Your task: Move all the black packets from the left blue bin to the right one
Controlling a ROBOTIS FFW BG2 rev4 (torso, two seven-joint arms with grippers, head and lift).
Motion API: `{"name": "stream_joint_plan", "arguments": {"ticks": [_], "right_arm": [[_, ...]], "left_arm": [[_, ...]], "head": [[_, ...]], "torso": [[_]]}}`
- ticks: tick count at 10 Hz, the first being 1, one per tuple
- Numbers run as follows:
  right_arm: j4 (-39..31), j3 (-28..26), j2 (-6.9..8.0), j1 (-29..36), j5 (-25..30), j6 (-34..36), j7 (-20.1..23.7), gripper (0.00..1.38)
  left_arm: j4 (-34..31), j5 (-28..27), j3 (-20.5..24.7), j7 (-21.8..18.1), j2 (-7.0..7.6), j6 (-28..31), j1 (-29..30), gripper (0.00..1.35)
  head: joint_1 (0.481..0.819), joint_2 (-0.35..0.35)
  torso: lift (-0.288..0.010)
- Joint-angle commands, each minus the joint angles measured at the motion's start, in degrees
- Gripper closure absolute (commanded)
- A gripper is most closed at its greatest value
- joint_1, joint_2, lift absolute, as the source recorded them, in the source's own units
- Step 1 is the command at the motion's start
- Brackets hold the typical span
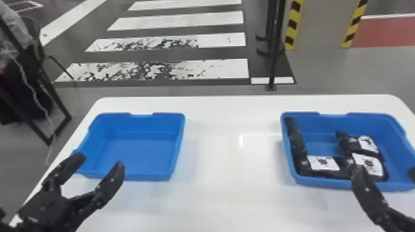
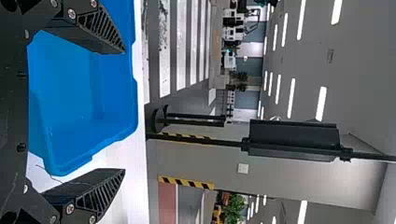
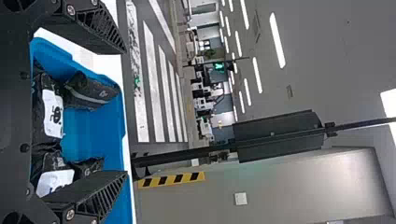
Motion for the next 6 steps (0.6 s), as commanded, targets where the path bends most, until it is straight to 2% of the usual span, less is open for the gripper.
{"name": "stream_joint_plan", "arguments": {"ticks": [1, 6], "right_arm": [[-0.2, 0.4, 0.05, -0.2, -0.7, -0.7, -0.1, 0.12], [0.5, 1.2, 0.05, -1.1, -2.0, -1.5, -0.1, 0.12]], "left_arm": [[0.0, 0.7, -0.8, 0.0, 0.35, 0.3, -1.0, 0.16], [0.0, 1.5, -1.8, 0.0, 0.61, 2.0, -2.1, 0.16]], "head": [[0.695, 0.139], [0.695, 0.124]], "torso": [[-0.185], [-0.185]]}}
